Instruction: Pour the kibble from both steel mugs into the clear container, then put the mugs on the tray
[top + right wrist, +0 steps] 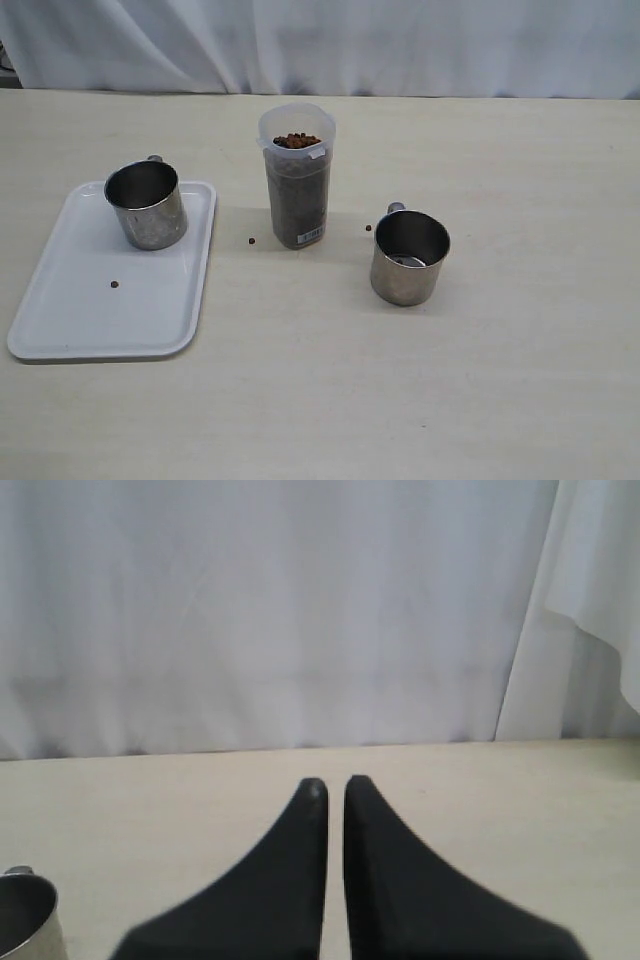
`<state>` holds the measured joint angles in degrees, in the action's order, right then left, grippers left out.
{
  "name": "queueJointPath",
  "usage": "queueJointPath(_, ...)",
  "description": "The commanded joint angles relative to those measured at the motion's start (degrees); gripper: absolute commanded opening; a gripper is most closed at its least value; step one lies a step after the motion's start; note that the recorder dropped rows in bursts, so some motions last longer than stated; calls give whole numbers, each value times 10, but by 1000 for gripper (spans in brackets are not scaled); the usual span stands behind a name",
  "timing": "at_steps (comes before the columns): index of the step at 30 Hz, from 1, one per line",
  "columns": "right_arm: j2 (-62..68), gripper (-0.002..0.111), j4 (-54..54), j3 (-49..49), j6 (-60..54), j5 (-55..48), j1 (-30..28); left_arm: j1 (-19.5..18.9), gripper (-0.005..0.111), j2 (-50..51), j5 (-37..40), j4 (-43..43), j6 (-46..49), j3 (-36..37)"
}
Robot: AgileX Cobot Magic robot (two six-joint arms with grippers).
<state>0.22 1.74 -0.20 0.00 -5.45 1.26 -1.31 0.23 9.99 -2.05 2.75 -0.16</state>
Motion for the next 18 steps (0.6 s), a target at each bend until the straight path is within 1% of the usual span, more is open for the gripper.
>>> queueJointPath(1,-2,4,-7,2,25,120,-3,3,0,-2,-3,0,1,2)
queueJointPath(2,-2,4,-8,2,66,171,4,3,0,-2,-3,0,1,2)
queueJointPath(4,15,4,28,2,101,176,24,3,0,-2,-3,0,1,2)
queueJointPath(6,61,4,81,2,130,187,51,3,0,-2,-3,0,1,2)
queueJointPath(10,207,5,173,2,163,273,125,3,0,-2,-3,0,1,2)
queueJointPath(11,257,6,183,2,161,300,144,3,0,-2,-3,0,1,2)
queueJointPath(12,299,9,185,2,152,320,156,3,0,-2,-3,0,1,2)
queueJointPath(13,354,15,181,2,128,347,168,3,0,-2,-3,-1,1,2)
queueJointPath(14,410,24,174,2,100,371,176,3,0,-2,-3,-1,1,2)
queueJointPath(15,518,49,165,-19,72,417,182,3,0,-2,-3,-1,1,2)
queueJointPath(16,571,66,168,-36,65,440,182,3,0,-2,-3,-1,1,2)
queueJointPath(17,650,98,188,-70,61,455,182,3,0,-2,-3,-1,1,2)
queueJointPath(18,705,109,199,-100,61,457,182,3,0,-2,-3,-1,1,2)
